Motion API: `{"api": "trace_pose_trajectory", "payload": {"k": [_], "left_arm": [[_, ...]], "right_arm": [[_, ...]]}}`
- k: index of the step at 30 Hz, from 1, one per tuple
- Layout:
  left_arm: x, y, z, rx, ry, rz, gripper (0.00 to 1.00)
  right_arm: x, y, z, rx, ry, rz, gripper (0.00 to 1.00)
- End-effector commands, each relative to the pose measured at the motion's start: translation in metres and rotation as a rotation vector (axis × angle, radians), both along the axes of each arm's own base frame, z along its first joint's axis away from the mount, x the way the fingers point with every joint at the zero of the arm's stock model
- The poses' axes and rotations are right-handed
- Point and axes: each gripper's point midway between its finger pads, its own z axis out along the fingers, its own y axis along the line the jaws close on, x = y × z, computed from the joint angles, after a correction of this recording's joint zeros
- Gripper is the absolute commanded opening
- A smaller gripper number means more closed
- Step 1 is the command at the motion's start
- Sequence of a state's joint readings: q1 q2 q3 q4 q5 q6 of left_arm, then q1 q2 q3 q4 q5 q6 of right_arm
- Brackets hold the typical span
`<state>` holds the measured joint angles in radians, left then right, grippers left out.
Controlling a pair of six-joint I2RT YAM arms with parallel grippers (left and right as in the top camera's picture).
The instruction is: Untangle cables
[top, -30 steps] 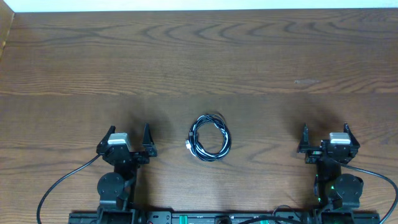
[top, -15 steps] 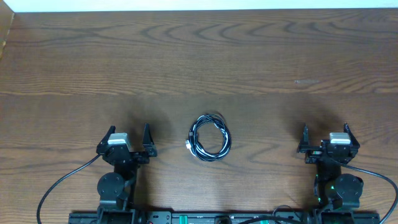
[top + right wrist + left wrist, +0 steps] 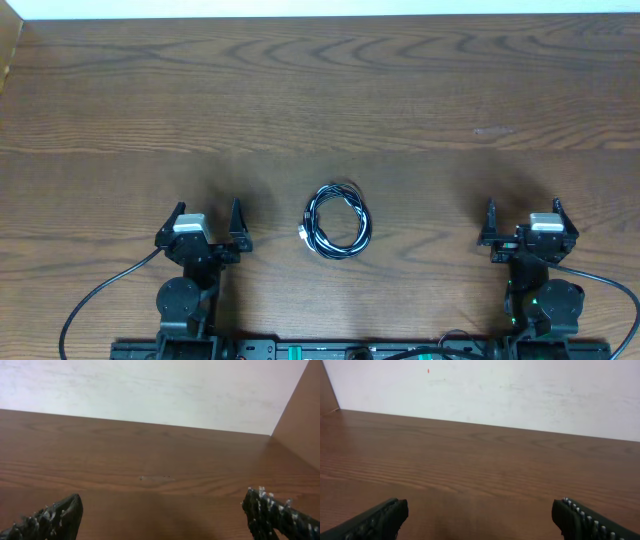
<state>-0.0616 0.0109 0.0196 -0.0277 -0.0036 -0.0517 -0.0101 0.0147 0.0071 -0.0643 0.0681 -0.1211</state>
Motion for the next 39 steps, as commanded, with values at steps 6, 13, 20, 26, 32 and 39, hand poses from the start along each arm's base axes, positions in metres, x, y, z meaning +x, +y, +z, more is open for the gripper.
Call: {"api": "trace_pose_trajectory", "payload": {"k": [6, 13, 20, 26, 32, 39], "left_arm": [[-0.001, 0.006, -0.017, 0.014, 0.053, 0.032, 0.98], [-0.001, -0.005, -0.015, -0.111, 0.051, -0.012, 0.98], [-0.008, -0.03, 0.033, -0.242, 0.021, -0.152, 0.98], [-0.001, -0.044, 0.094, -0.27, 0.099, -0.222, 0.98], [0.014, -0.071, 0.134, -0.333, 0.429, -0.324, 0.98], [0.009, -0.086, 0.156, -0.373, 0.504, -0.402, 0.98]], "right_arm": [[0.0, -0.001, 0.0, -0.008, -0.003, -0.004, 0.99], [0.0, 0.0, -0.003, 0.072, 0.005, -0.005, 0.99], [-0.005, 0.026, 0.07, 0.509, -0.282, 0.185, 0.99], [-0.021, 0.057, 0.117, 0.558, -0.332, 0.399, 0.99], [-0.027, 0.097, 0.174, 0.569, -0.073, 0.59, 0.99], [-0.012, 0.115, 0.175, 0.545, 0.453, 0.589, 0.99]]}}
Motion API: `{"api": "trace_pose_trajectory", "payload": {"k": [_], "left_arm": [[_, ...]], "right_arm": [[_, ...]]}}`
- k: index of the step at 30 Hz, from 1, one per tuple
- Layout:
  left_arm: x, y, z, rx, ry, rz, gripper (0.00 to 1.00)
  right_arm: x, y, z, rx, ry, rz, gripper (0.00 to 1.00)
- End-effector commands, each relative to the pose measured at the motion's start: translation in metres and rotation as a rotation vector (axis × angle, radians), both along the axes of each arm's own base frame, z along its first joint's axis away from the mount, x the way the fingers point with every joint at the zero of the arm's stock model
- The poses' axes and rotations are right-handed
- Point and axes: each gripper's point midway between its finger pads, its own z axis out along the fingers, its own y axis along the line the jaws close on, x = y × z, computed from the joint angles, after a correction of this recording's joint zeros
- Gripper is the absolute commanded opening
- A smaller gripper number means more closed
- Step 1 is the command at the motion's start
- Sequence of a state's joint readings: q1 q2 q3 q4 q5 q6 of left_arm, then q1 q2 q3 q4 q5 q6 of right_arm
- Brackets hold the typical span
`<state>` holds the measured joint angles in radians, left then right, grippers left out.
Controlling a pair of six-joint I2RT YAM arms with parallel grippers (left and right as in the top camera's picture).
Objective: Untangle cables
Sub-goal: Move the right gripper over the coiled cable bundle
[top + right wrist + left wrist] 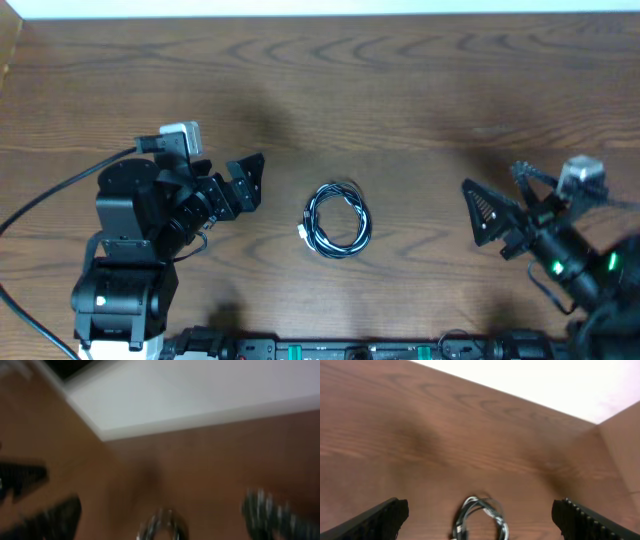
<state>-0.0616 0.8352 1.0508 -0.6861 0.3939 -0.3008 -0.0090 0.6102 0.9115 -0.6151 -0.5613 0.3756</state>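
Note:
A small coil of black and white cables (338, 220) lies on the wooden table (330, 90), near its front middle. The coil also shows low in the left wrist view (480, 519) and, blurred, in the right wrist view (162, 527). My left gripper (240, 185) stands open to the left of the coil, pointing at it. My right gripper (505, 215) stands open to the coil's right, turned toward it. Both are apart from the cables and hold nothing.
A white wall (320, 8) runs along the table's far edge. Brown side panels rise at the table's left (8, 45) and right ends (622, 445). A black lead (50, 215) trails from the left arm.
Both arms have risen from their rest pose at the front edge and turned inward; each open gripper now faces the coil. The coil has not moved.

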Motion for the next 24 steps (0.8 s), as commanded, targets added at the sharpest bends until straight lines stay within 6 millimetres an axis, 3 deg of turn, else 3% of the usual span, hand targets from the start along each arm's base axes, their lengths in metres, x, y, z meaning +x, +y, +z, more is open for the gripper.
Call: {"api": "trace_pose_trajectory", "payload": {"k": [1, 5, 8, 12, 14, 20, 24], "left_arm": [[-0.017, -0.022, 0.012, -0.042, -0.008, -0.146, 0.98], [-0.031, -0.022, -0.007, -0.014, 0.076, -0.173, 0.98], [-0.043, -0.019, -0.026, 0.016, 0.165, -0.175, 0.98], [-0.054, -0.015, -0.041, 0.035, 0.264, -0.171, 0.98], [-0.056, -0.015, -0.041, 0.035, 0.311, -0.171, 0.98], [-0.062, -0.001, -0.036, 0.096, 0.486, -0.117, 0.98], [-0.068, 0.006, -0.038, 0.13, 0.564, -0.092, 0.98]], "right_arm": [[0.011, 0.012, -0.002, -0.088, 0.138, 0.13, 0.99], [0.027, 0.012, -0.039, -0.08, 0.338, 0.14, 0.99], [0.034, 0.017, -0.087, -0.075, 0.537, 0.165, 0.99], [0.015, 0.033, -0.161, -0.192, 0.88, 0.229, 0.99], [0.004, 0.053, -0.181, -0.264, 0.948, 0.322, 0.99], [-0.016, 0.088, -0.225, -0.597, 0.953, 0.439, 0.99], [-0.001, 0.121, -0.243, -0.777, 0.77, 0.465, 0.99]]}}
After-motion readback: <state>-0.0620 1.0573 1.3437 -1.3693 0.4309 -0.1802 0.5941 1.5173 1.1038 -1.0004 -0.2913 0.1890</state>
